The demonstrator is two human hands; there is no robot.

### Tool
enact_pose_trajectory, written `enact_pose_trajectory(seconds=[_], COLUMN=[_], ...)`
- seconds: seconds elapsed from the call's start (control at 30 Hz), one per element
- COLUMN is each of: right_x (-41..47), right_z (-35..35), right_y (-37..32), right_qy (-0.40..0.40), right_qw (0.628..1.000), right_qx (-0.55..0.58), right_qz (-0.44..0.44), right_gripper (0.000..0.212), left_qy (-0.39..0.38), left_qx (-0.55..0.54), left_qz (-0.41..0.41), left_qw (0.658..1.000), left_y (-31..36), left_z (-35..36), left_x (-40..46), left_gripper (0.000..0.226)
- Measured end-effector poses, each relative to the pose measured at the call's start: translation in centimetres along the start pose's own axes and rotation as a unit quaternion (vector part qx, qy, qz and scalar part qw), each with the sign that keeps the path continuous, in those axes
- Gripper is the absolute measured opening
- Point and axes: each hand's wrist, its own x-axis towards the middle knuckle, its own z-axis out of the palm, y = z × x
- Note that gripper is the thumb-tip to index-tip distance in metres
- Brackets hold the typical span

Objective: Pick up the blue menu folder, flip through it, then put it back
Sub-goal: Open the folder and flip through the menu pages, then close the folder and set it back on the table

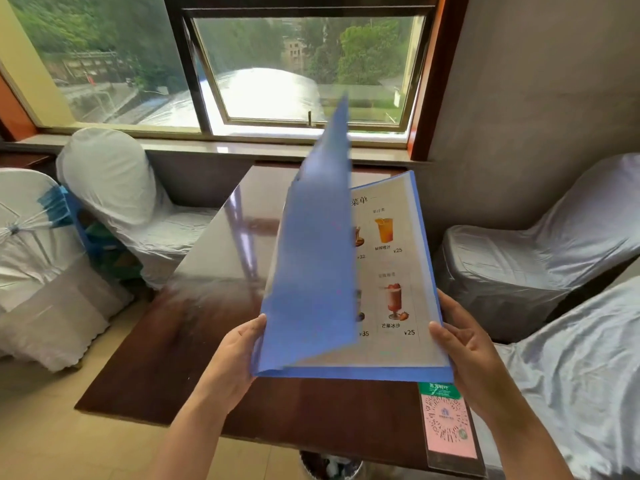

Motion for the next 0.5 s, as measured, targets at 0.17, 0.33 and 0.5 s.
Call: enact_pose_trajectory(seconds=[0.17, 0.33, 0.5], right_x=[0.2, 0.0, -0.1], right_z=[1.5, 1.1, 0.5], right_y=[-1.5, -1.5, -1.3], right_qy=[-0.016, 0.006, 0.018], right_qw=[1.000, 1.000, 0.995], right_qx=[0.005, -0.022, -0.096], right_qz=[-0.024, -0.003, -0.012], right_gripper=[0.036, 0.041, 0.047], left_qy=[0.021, 0.029, 0.020], left_qx=[-0.006, 0.005, 0.006], left_qz=[0.030, 0.063, 0.076], left_qw=[0.999, 0.998, 0.997], left_y=[-1.4, -1.6, -1.0], left_z=[-0.1, 0.5, 0.1], left_x=[0.2, 0.0, 0.2], left_gripper=[0.037, 0.030, 0.033])
